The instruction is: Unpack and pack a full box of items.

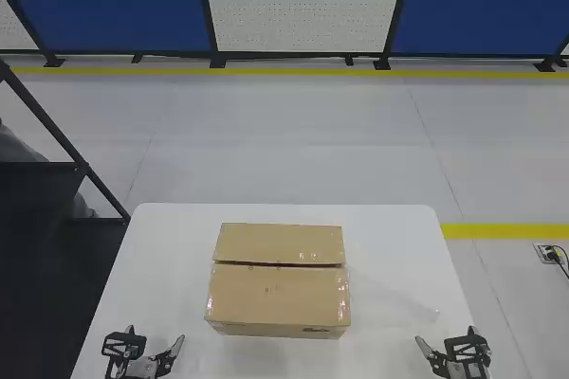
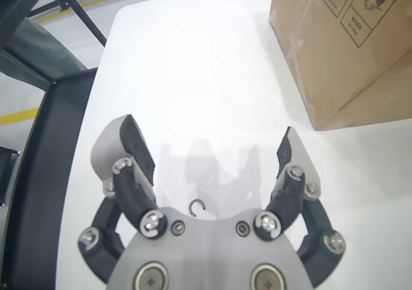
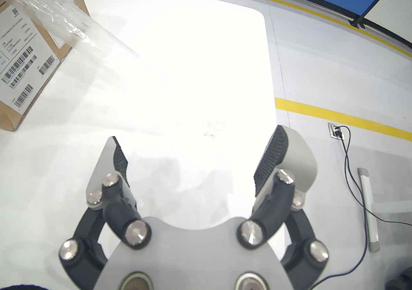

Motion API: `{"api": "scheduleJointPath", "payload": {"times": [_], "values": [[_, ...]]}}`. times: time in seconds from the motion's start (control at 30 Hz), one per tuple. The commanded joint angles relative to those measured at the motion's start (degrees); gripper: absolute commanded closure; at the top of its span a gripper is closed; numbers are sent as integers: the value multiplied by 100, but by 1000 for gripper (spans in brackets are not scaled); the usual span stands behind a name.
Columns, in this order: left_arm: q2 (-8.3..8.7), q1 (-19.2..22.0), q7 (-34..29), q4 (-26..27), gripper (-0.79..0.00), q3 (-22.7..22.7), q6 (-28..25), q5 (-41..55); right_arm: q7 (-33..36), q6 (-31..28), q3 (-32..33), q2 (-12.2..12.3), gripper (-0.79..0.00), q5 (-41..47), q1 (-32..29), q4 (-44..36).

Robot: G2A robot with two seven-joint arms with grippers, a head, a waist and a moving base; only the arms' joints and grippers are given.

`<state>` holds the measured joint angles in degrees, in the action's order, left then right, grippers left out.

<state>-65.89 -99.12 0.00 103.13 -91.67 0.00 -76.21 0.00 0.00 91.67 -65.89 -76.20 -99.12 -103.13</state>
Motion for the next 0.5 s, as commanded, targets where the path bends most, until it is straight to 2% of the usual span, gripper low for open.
{"api": "scheduleJointPath", "payload": {"times": [0.0, 0.23, 0.47], "values": [[0, 0, 0, 0, -785, 0, 0, 0, 0, 0, 0, 0, -784, 0, 0, 0], [-1, 10, -11, -12, -785, 1, -33, 29, -11, -22, 1, -2, -785, 34, 6, 7], [-1, 37, 320, -20, -785, -210, -374, 316, -468, -530, 92, 29, -785, -358, 97, -234]]}}
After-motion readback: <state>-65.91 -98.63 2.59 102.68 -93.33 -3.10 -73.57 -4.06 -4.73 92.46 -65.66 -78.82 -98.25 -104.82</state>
